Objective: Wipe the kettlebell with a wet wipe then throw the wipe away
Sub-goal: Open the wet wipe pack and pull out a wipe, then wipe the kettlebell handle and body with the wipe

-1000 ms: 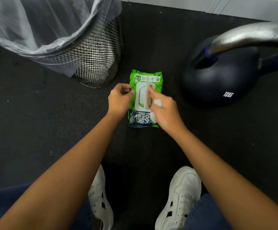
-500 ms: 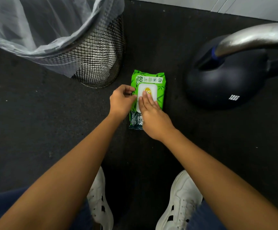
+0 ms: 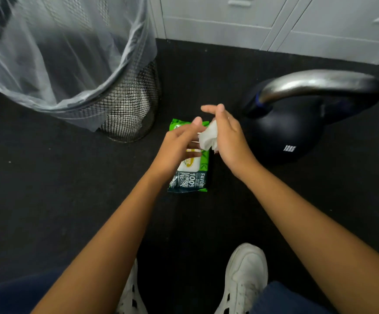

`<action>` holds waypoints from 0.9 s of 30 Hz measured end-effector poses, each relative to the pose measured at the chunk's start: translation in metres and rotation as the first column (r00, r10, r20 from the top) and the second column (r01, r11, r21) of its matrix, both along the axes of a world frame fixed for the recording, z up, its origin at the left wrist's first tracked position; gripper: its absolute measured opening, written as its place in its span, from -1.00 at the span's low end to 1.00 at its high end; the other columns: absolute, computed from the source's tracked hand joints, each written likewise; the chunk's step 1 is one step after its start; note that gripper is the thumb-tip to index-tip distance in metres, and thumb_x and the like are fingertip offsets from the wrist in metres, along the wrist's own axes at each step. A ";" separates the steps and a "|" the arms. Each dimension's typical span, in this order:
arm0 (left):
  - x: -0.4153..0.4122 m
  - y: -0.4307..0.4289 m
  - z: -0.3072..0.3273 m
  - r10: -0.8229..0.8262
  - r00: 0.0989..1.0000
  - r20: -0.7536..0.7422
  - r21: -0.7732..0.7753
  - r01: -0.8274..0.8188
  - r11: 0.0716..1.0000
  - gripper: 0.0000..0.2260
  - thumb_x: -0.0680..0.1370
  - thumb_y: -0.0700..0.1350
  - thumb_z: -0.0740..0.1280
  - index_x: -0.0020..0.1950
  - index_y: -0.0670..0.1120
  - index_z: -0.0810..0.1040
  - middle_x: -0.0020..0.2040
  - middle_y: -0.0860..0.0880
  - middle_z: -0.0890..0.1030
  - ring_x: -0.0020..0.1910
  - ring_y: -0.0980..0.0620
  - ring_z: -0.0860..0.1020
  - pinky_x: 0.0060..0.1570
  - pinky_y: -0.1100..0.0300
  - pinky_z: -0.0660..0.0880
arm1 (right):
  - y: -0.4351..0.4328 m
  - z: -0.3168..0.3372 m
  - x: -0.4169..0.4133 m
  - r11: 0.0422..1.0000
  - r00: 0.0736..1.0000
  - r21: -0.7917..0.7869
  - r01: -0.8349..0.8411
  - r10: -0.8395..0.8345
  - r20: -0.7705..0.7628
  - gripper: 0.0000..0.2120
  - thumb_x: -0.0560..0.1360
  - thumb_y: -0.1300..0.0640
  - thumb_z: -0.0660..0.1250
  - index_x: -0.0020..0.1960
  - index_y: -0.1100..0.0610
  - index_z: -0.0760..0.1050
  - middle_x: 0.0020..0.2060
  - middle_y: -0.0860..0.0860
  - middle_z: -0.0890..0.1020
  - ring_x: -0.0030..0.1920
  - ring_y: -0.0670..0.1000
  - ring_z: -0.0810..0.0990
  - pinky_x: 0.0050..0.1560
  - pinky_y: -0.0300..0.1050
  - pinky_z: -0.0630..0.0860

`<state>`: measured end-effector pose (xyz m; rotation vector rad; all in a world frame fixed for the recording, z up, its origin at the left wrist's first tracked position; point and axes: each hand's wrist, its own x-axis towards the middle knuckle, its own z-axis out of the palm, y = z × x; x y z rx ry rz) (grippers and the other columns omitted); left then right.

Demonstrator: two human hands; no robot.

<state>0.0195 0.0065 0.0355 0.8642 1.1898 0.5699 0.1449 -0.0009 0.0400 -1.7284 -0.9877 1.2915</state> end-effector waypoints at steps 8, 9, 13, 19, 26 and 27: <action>0.030 0.003 0.074 -0.002 0.999 -0.048 0.545 0.027 0.838 -0.64 0.39 -0.20 0.52 0.14 -0.14 0.54 -0.12 -0.13 0.66 -0.16 0.00 0.66 -0.09 0.15 0.59 | 0.015 0.090 0.038 0.994 0.991 0.062 0.089 -0.082 -0.107 -0.57 0.65 -0.10 -0.06 0.18 0.01 0.54 -0.05 0.02 0.54 0.00 0.05 0.58 -0.05 -0.09 0.57; 0.035 0.005 0.084 0.031 0.999 -0.022 0.576 -0.012 0.817 -0.75 0.43 -0.21 0.48 0.09 -0.17 0.57 -0.13 -0.10 0.67 -0.17 0.00 0.66 -0.12 0.12 0.60 | 0.015 0.099 0.043 0.995 0.991 0.074 0.070 -0.061 -0.117 -0.57 0.65 -0.11 -0.05 0.17 0.02 0.54 -0.04 0.08 0.55 -0.02 0.10 0.59 -0.13 -0.06 0.59; 0.050 0.014 0.120 0.081 0.996 0.031 0.588 -0.083 0.805 -0.94 0.52 -0.19 0.37 -0.07 -0.17 0.62 -0.18 -0.12 0.67 -0.18 -0.08 0.66 -0.21 0.04 0.61 | 0.010 0.127 0.066 0.986 0.990 0.156 -0.049 0.069 -0.125 -0.70 0.59 -0.12 0.12 0.17 -0.02 0.51 0.04 0.03 0.62 0.06 0.03 0.62 0.11 0.08 0.58; 0.068 0.015 0.145 0.041 0.997 -0.066 0.638 0.011 0.770 -0.93 0.49 -0.18 0.39 -0.12 -0.13 0.67 -0.22 -0.08 0.68 -0.17 -0.07 0.65 -0.15 0.06 0.58 | -0.009 0.146 0.088 0.895 0.994 0.436 -0.094 0.059 0.093 -0.61 0.40 0.16 0.48 0.18 0.15 0.47 0.03 0.10 0.58 0.03 0.02 0.60 0.03 -0.13 0.59; 0.086 0.013 0.145 0.181 0.983 0.015 0.499 -0.164 0.851 -0.89 0.49 -0.22 0.35 -0.12 -0.12 0.69 -0.26 -0.04 0.66 -0.22 0.05 0.61 -0.18 0.14 0.57 | -0.016 0.148 0.112 0.921 0.983 0.389 0.001 -0.071 0.167 -0.86 0.39 0.29 0.47 -0.17 0.08 0.59 -0.21 -0.04 0.60 -0.15 -0.08 0.58 -0.01 -0.24 0.51; 0.088 0.015 0.145 0.211 0.977 0.023 0.465 -0.197 0.863 -0.89 0.49 -0.21 0.36 -0.14 -0.12 0.69 -0.28 -0.04 0.64 -0.23 0.06 0.59 -0.17 0.15 0.57 | -0.018 0.147 0.114 0.921 0.982 0.389 0.007 -0.080 0.173 -0.86 0.40 0.29 0.46 -0.18 0.07 0.60 -0.20 -0.04 0.60 -0.14 -0.10 0.59 0.00 -0.29 0.50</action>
